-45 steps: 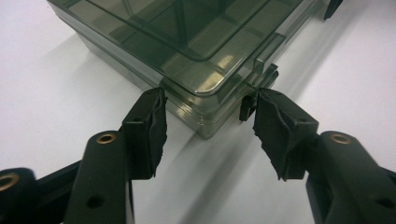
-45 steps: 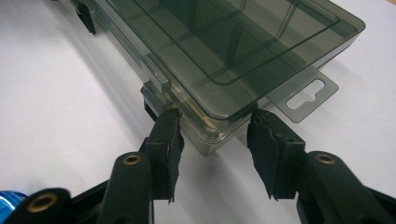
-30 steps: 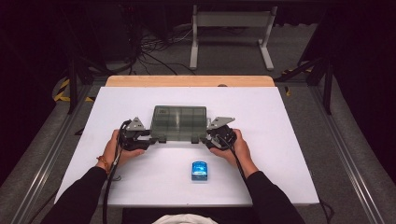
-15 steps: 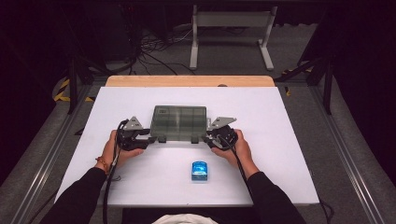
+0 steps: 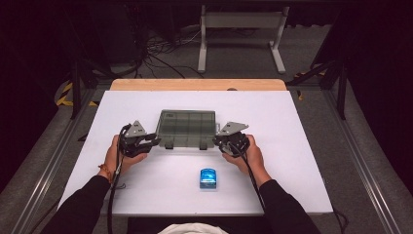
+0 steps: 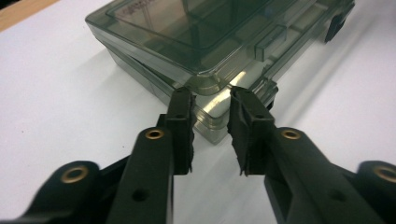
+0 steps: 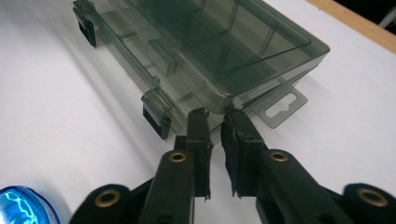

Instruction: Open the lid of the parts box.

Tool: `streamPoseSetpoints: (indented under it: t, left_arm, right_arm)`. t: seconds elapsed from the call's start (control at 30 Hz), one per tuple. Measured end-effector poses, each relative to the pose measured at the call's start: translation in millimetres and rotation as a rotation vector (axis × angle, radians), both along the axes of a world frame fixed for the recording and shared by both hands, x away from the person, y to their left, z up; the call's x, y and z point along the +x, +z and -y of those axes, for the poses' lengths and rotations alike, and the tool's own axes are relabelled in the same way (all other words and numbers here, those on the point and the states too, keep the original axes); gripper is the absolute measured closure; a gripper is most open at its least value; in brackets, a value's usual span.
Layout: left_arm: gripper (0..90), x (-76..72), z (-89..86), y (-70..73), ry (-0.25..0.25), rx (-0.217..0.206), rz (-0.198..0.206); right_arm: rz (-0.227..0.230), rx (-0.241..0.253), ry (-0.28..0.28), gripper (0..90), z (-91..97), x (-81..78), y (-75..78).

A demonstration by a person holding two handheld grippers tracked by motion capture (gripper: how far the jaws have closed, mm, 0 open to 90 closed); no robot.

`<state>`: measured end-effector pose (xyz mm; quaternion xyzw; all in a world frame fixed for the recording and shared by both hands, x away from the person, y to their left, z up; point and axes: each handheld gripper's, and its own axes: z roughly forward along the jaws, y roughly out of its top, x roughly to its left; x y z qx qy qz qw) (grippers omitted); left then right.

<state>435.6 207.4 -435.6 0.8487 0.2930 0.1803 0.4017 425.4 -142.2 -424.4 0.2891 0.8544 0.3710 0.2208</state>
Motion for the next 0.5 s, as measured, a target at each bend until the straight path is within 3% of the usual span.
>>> streamPoseSetpoints:
  t: [0.17,0.33,0.5]
  left_arm:
    - [89.5,0.8,-1.1,4.5,0.004,0.005,0.032]
    - [89.6,2.8,-0.7,6.9,0.027,0.022,0.062]
    - [70.0,5.1,2.0,9.6,0.061,0.021,0.104]
  right_arm:
    - [0.065,0.002,-0.014,90.0,0.4,-1.5,3.7]
    - [0.13,0.006,-0.038,89.7,1.9,-0.4,7.1]
    - [0.171,0.004,-0.057,81.6,0.4,1.4,10.0]
